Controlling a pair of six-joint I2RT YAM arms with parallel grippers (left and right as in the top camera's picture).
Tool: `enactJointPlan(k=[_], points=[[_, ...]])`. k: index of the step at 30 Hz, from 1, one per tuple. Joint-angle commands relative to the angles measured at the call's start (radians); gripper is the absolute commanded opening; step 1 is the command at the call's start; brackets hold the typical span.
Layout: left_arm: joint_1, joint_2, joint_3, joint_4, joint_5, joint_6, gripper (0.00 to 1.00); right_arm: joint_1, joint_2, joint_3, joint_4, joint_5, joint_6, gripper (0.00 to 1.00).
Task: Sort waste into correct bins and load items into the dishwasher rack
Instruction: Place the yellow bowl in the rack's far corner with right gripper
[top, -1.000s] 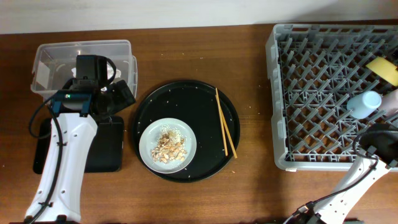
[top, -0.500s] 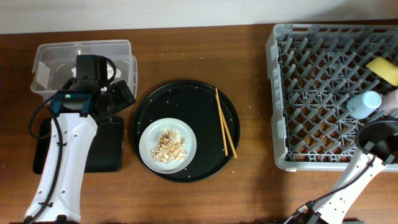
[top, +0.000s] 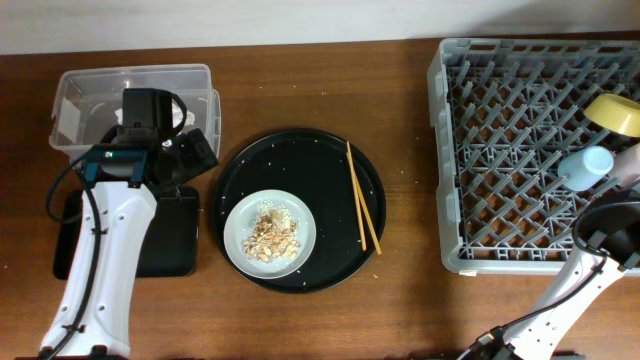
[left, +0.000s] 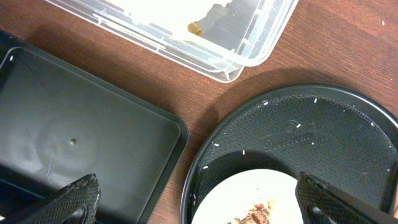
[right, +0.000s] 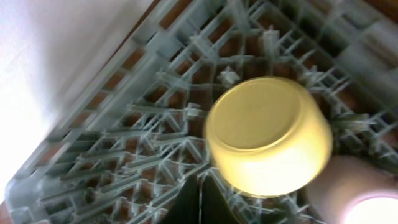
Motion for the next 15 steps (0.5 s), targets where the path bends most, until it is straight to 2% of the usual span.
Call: enactJointPlan(k=[1,3,7,15], points=[[0.000,-0.006,0.011,0.002,-0.004,-0.009,0.99,0.023,0.020,-0.004,0.068,0.211,0.008,0.04],[0.000,-0.006,0.011,0.002,-0.004,-0.009,0.99,0.039,0.071,-0.006,0.126,0.219,0.009,0.04],[0.000,-0.006,0.011,0.002,-0.004,-0.009,0.99,0.043,0.118,-0.009,0.094,0.249,0.006,0.05],[0.000,-0.006,0.011,0.002,-0.004,-0.009,0.99,0.042,0.119,-0.007,-0.176,0.248,0.008,0.04]])
